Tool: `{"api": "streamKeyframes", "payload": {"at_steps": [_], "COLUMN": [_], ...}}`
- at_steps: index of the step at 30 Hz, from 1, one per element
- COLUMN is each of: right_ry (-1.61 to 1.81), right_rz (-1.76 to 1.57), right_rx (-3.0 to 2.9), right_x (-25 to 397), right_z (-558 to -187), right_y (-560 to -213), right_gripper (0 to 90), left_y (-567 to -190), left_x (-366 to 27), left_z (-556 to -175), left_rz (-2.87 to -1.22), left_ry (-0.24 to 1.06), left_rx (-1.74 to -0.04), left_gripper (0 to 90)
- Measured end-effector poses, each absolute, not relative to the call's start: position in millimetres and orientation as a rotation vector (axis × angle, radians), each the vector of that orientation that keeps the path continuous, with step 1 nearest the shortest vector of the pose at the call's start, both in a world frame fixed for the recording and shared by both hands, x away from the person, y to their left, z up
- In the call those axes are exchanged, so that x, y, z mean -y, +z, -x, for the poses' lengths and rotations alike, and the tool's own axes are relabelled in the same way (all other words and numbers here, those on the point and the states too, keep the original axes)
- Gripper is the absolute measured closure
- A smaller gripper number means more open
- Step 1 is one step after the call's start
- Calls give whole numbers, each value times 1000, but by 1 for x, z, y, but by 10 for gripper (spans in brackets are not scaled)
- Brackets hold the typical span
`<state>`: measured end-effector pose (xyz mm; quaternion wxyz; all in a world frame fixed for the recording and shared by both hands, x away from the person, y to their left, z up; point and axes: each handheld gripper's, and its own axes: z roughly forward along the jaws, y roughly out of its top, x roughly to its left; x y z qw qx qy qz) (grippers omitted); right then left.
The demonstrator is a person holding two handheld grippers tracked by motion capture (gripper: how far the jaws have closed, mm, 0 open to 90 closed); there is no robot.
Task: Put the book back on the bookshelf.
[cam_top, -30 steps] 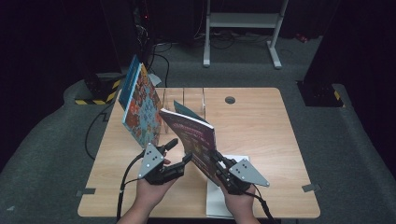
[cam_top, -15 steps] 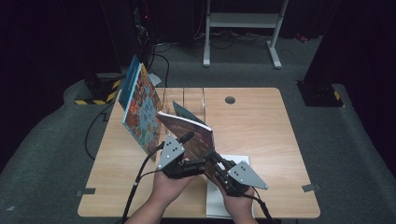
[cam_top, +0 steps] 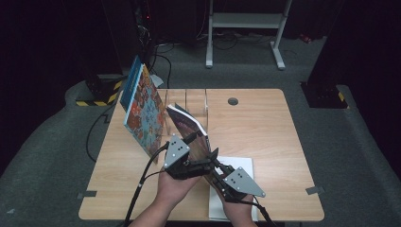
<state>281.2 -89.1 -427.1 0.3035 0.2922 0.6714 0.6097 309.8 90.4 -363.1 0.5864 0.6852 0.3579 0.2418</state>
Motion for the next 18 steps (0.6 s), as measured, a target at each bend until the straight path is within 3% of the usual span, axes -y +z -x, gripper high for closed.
{"api": "streamKeyframes", "payload": {"at_steps": [18], "right_ry": [1597], "right_rz": [-704], "right_rx": [-1796], "right_x": [73], "right_z": [-274], "right_y": [-434], "right_gripper": [796], "left_y": [-366], "left_x": [-100], "left_z": [-301], "left_rz": [-1583], "left_ry": [625], "left_rx": [-852], "left_gripper": [368]}}
